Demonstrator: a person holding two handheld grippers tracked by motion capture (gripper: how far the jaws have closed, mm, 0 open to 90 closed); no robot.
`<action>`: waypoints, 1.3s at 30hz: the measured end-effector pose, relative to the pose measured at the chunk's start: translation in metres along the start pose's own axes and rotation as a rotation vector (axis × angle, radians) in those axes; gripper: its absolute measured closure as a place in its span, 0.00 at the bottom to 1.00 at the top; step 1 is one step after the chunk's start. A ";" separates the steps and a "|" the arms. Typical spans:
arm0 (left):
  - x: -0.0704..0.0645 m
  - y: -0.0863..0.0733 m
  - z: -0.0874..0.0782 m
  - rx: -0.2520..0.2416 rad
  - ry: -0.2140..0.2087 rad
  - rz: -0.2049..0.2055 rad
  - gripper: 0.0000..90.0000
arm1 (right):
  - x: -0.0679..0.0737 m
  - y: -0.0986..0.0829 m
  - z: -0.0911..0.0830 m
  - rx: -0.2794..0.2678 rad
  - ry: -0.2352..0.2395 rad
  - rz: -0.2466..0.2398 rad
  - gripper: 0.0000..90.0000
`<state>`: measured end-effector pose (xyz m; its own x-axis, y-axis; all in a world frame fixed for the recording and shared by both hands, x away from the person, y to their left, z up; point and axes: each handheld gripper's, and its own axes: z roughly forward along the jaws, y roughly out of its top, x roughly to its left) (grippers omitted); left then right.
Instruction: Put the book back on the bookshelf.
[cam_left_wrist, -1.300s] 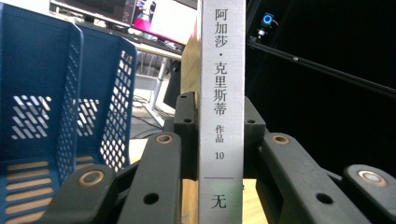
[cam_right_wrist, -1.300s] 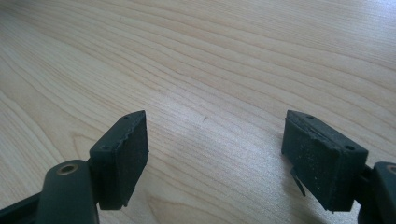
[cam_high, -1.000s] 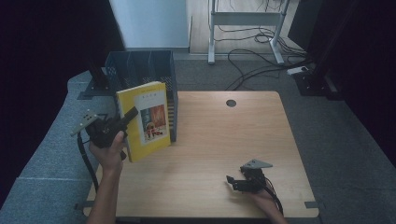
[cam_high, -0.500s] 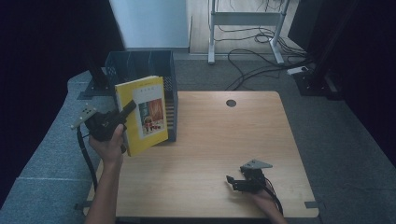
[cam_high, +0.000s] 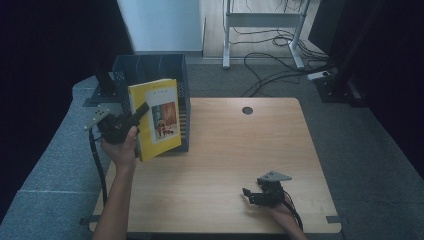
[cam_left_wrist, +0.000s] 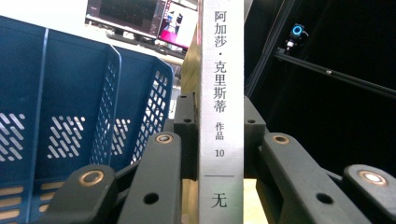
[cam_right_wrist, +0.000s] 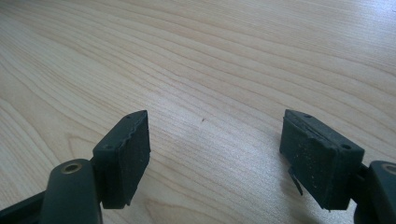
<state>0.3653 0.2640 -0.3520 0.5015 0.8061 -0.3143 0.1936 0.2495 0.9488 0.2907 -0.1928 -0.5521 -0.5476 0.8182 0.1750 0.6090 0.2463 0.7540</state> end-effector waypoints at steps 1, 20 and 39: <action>0.001 0.000 0.002 -0.003 0.000 -0.004 0.84 | 0.000 0.000 0.000 -0.003 -0.001 0.001 0.27; 0.002 0.004 0.033 0.017 0.025 0.008 0.84 | -0.001 -0.001 -0.001 -0.006 0.006 0.011 0.27; 0.004 0.004 0.050 0.028 0.064 0.029 0.84 | -0.001 -0.001 0.000 -0.013 0.003 0.010 0.28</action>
<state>0.4099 0.2411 -0.3512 0.4521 0.8457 -0.2835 0.2043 0.2112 0.9559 0.2904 -0.1939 -0.5528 -0.5433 0.8191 0.1842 0.6070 0.2317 0.7602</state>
